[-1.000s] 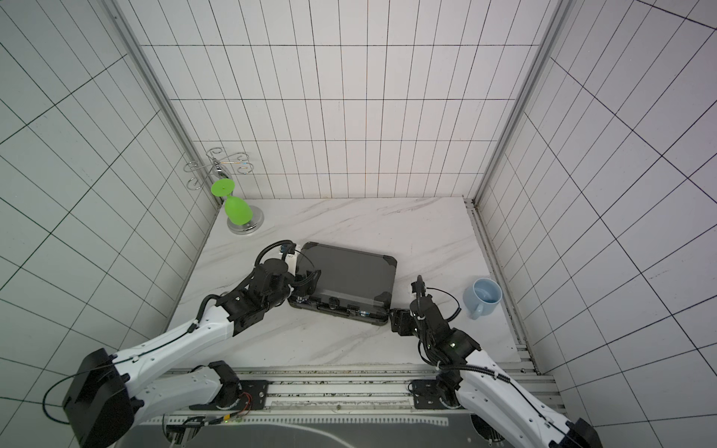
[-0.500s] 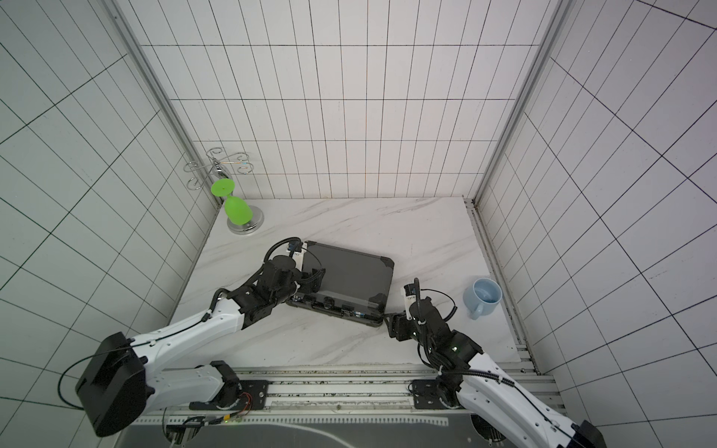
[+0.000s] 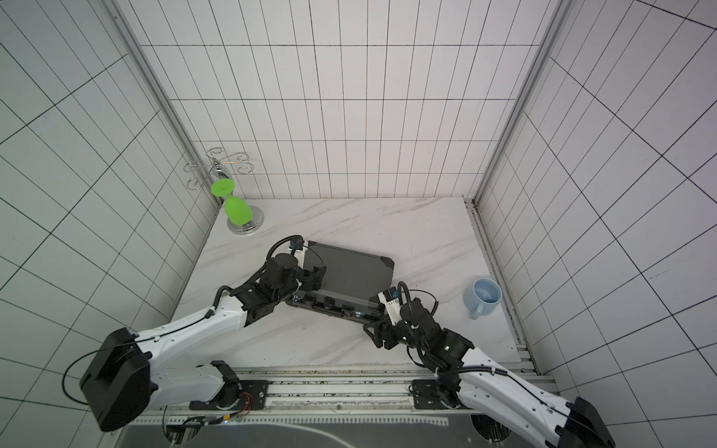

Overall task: Close the poker set cases
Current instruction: Close the lid of the poker set case.

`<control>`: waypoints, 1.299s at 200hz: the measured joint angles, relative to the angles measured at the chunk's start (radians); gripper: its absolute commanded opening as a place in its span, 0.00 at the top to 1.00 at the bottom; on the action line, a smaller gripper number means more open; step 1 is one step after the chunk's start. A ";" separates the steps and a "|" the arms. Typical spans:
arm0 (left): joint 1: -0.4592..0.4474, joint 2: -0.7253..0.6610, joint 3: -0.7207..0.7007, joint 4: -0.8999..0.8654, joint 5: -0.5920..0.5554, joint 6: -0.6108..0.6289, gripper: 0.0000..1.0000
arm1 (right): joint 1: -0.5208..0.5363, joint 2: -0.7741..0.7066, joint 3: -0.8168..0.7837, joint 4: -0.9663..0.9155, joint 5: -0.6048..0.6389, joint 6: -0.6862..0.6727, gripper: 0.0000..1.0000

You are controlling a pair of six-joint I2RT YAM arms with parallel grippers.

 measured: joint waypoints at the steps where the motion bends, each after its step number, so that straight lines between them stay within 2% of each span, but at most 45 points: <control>1: 0.000 0.000 0.000 0.000 -0.002 0.000 0.18 | 0.001 0.002 0.000 0.002 0.000 0.000 0.30; 72: 0.000 0.004 0.000 0.003 -0.040 0.000 0.17 | 0.102 0.206 -0.003 0.253 0.010 0.002 0.30; 175: 0.000 0.042 0.002 0.026 -0.049 0.004 0.18 | 0.115 0.443 -0.003 0.557 -0.003 -0.056 0.37; 184: 0.001 0.042 0.002 0.026 -0.049 0.005 0.18 | 0.115 0.455 -0.003 0.573 -0.010 -0.060 0.39; 214: 0.001 0.043 0.002 0.025 -0.051 0.008 0.18 | 0.114 0.495 -0.002 0.624 -0.016 -0.079 0.61; 260: 0.001 0.044 0.002 0.025 -0.051 0.008 0.19 | 0.117 0.504 -0.002 0.676 -0.063 -0.090 0.63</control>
